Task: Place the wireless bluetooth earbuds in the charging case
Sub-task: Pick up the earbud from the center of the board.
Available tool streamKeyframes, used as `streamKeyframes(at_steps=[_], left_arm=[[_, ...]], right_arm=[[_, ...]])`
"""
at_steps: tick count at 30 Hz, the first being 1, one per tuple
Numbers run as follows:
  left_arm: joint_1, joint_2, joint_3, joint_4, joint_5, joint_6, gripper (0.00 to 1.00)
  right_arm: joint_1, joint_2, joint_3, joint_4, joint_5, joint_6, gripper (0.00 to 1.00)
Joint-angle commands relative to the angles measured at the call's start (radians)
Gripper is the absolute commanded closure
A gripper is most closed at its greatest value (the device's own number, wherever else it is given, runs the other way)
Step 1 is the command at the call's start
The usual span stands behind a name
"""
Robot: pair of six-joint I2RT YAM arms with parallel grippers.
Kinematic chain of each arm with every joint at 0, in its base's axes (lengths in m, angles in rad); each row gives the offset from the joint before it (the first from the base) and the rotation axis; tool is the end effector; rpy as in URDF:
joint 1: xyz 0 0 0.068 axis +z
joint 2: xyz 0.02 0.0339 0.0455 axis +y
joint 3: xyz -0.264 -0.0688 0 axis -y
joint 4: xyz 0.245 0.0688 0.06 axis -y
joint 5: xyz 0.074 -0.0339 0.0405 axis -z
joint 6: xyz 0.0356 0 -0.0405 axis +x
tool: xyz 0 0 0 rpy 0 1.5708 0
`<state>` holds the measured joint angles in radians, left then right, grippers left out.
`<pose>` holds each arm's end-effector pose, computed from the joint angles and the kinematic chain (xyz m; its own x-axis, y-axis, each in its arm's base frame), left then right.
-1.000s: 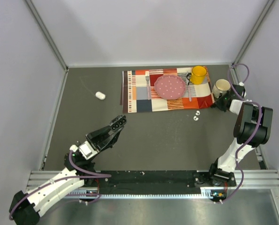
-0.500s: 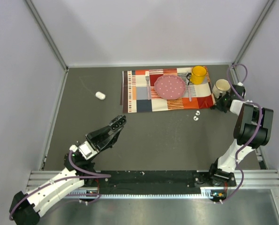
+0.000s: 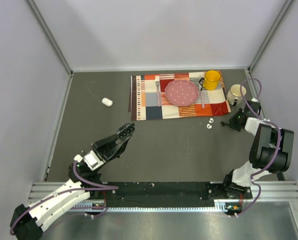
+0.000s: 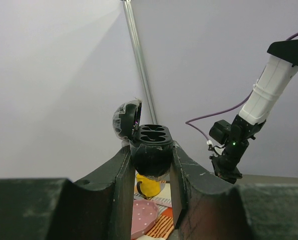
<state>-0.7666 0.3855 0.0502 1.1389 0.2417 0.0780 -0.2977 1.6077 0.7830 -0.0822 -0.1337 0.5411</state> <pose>0.0674 -0.0768 0.2670 0.5787 -0.4523 -0.6786 0.7504 0.6212 0.2259 0.2953 -0.0856 0.1521 -0.5361 0.6985 -0.4741 0.5697 0.7138 0.4074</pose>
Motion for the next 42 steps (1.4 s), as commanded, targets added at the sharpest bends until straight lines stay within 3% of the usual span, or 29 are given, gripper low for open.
streamKeyframes(at_steps=[1, 4, 5, 9, 28, 42], left_arm=[[0.003, -0.019, -0.081, 0.041, -0.002, -0.012, 1.0], [0.004, -0.025, -0.084, 0.044, -0.004, -0.015, 1.0], [0.003, -0.028, -0.085, 0.042, -0.004, -0.015, 1.0], [0.003, -0.034, -0.087, 0.035, 0.004, -0.021, 1.0], [0.003, -0.1, -0.085, -0.034, -0.01, -0.003, 1.0], [0.003, -0.096, -0.084, -0.039, -0.013, -0.003, 1.0]], right_arm=[[-0.004, -0.121, -0.095, -0.039, -0.041, -0.012, 1.0], [-0.004, -0.179, -0.136, -0.04, -0.038, -0.016, 0.94], [-0.004, -0.19, -0.137, -0.042, -0.017, -0.024, 0.87], [-0.004, -0.213, -0.12, -0.06, -0.006, -0.03, 0.8], [-0.008, -0.016, 0.042, 0.012, -0.062, -0.004, 0.76], [-0.008, 0.021, 0.012, 0.015, -0.13, -0.021, 0.78]])
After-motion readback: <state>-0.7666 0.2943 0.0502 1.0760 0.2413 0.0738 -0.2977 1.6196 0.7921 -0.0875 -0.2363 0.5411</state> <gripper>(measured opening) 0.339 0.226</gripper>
